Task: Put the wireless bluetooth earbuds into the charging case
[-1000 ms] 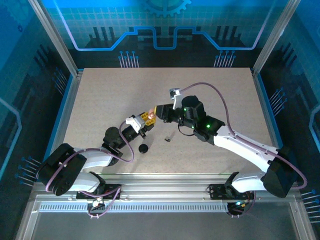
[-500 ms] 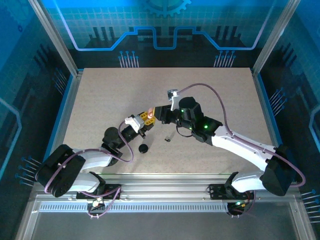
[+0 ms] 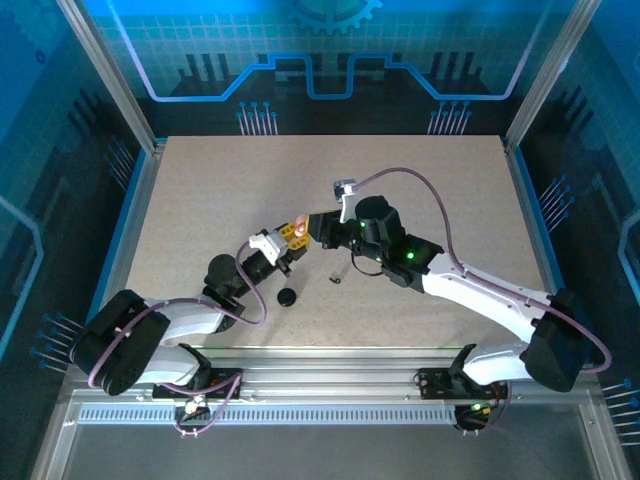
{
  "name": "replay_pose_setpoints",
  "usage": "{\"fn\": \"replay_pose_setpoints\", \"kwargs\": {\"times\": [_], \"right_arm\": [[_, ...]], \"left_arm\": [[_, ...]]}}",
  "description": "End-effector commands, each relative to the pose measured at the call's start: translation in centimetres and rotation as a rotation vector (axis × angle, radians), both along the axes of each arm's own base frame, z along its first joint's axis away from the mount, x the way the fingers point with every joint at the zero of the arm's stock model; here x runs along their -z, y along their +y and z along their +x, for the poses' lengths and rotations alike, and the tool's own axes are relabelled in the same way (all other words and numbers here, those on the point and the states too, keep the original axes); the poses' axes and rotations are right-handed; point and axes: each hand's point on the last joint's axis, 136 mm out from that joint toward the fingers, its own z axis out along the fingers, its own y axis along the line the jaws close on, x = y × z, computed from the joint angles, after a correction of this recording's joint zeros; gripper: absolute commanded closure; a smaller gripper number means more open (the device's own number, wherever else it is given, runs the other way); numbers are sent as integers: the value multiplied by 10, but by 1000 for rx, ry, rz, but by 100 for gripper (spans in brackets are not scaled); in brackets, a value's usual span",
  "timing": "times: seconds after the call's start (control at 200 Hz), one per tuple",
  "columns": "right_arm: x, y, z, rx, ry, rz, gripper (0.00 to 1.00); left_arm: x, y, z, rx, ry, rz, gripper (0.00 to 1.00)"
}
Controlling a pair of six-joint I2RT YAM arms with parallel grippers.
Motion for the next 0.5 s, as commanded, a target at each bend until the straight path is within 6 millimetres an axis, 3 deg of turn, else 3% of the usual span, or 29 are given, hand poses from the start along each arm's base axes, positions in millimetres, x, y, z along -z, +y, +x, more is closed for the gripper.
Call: {"fn": "replay_pose_setpoints", "kwargs": {"times": [0.0,0.495], "right_arm": [[-11,-1,-3,16,-57,14,78],[-28,-2,1,45,-126,70,77]], "left_arm": [[-19,1,-5,5,-35,-54,89],[-21,0,-4,9,-28,-65,90]]}}
